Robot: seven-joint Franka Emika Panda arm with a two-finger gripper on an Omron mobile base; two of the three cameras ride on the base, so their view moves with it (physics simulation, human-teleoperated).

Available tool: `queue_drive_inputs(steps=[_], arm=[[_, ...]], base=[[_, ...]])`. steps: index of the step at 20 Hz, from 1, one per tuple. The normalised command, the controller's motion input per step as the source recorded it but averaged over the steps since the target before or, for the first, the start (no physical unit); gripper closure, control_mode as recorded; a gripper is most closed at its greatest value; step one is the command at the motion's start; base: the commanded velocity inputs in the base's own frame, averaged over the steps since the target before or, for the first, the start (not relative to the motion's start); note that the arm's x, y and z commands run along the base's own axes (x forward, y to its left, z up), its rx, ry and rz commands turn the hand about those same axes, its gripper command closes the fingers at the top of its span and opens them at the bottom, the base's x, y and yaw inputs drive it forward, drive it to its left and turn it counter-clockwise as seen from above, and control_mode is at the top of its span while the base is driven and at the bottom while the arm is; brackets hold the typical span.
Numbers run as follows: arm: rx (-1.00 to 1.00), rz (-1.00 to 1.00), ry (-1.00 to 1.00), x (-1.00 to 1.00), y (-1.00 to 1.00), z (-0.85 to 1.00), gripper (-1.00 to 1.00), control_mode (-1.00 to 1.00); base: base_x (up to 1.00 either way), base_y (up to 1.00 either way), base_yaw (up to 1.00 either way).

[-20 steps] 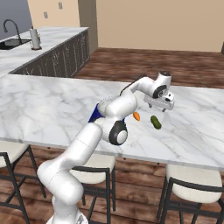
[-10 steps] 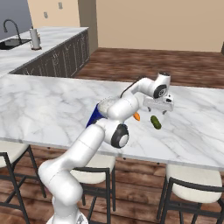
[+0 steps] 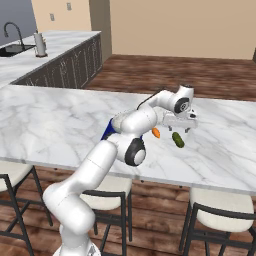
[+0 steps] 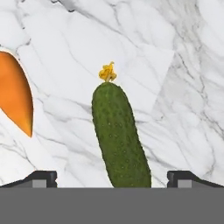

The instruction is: Place the two vegetables and bowl onto the tray for setting up a vegetable dip station.

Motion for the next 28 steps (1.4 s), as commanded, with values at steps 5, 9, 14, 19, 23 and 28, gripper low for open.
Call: queue_drive_inputs(steps=[5, 9, 14, 19, 23, 28], arm=[[0.00, 0.15, 0.00, 0.00, 0.00, -0.20, -1.00, -1.00], [0.00, 0.12, 0.00, 0.00, 0.00, -0.10, -1.00, -1.00], [0.00, 0.09, 0.00, 0.00, 0.00, -0.11, -1.00, -1.00], [0.00, 0.08, 0.00, 0.00, 0.00, -0.24, -1.00, -1.00], [0.00, 0.06, 0.00, 0.00, 0.00, -0.32, -1.00, -1.00], [0.00, 0.02, 0.00, 0.00, 0.00, -0.18, -1.00, -1.00]], base=[[0.00, 0.00, 0.00], [0.00, 0.00, 0.00], [0.00, 0.00, 0.00], [0.00, 0.00, 0.00], [0.00, 0.00, 0.00], [0.00, 0.00, 0.00]])
